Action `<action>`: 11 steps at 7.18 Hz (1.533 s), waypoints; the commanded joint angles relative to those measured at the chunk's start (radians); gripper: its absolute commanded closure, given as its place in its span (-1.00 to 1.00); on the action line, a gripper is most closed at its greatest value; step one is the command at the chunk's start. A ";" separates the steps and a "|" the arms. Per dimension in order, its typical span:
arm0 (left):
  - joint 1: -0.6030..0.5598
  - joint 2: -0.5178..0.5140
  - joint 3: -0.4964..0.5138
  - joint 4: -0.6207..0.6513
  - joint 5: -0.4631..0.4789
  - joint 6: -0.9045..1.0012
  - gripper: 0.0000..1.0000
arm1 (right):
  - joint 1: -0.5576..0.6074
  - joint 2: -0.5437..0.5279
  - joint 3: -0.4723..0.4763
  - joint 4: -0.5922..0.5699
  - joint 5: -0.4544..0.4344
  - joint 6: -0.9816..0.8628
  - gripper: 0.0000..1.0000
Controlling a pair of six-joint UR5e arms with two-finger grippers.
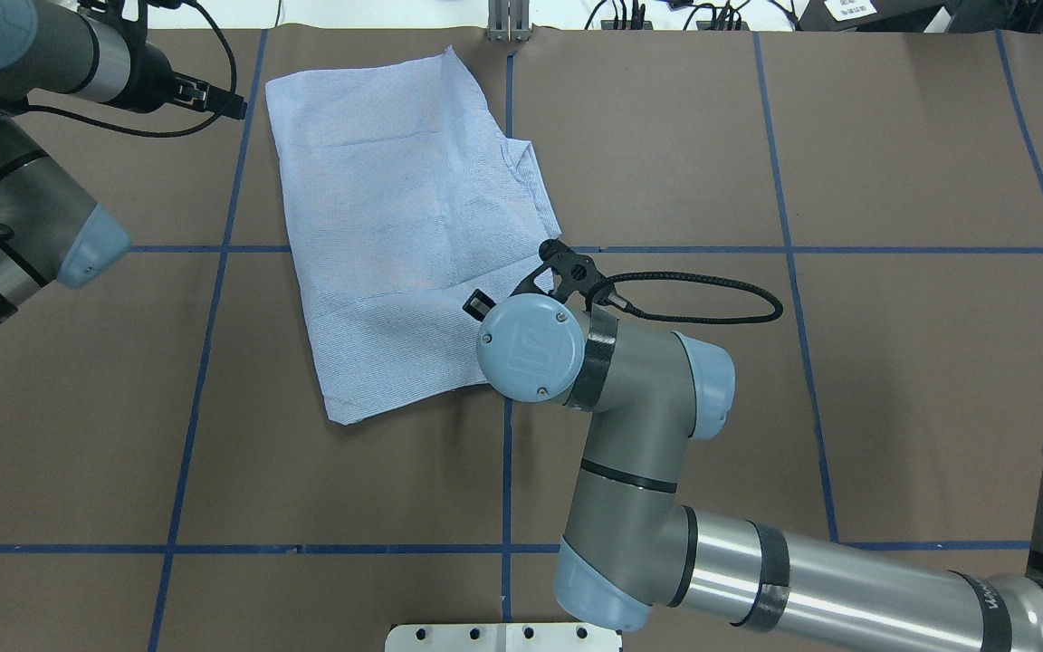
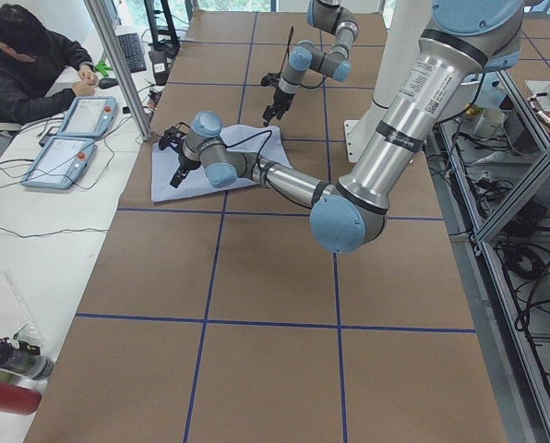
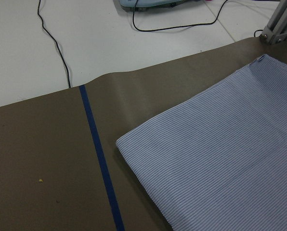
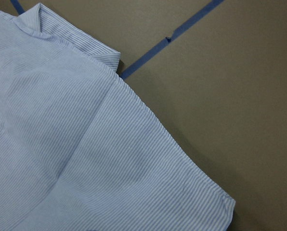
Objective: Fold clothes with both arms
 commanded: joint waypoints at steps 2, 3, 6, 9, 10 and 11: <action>0.005 0.003 -0.007 -0.003 0.000 -0.026 -1.00 | -0.017 0.052 -0.096 0.002 -0.020 0.024 -0.90; 0.005 0.003 -0.006 -0.003 0.000 -0.024 -1.00 | -0.018 0.063 -0.116 0.005 -0.026 0.035 -0.90; 0.007 0.003 -0.006 -0.003 0.000 -0.024 -1.00 | -0.026 0.065 -0.147 0.005 -0.048 0.039 -0.89; 0.007 0.003 -0.004 -0.002 0.000 -0.024 -1.00 | -0.026 0.091 -0.185 0.008 -0.069 0.040 -0.89; 0.007 0.003 -0.004 -0.003 0.000 -0.024 -1.00 | -0.026 0.094 -0.193 0.008 -0.071 0.039 -0.88; 0.007 0.003 -0.003 -0.002 0.000 -0.024 -1.00 | -0.026 0.094 -0.199 0.008 -0.072 0.039 -0.88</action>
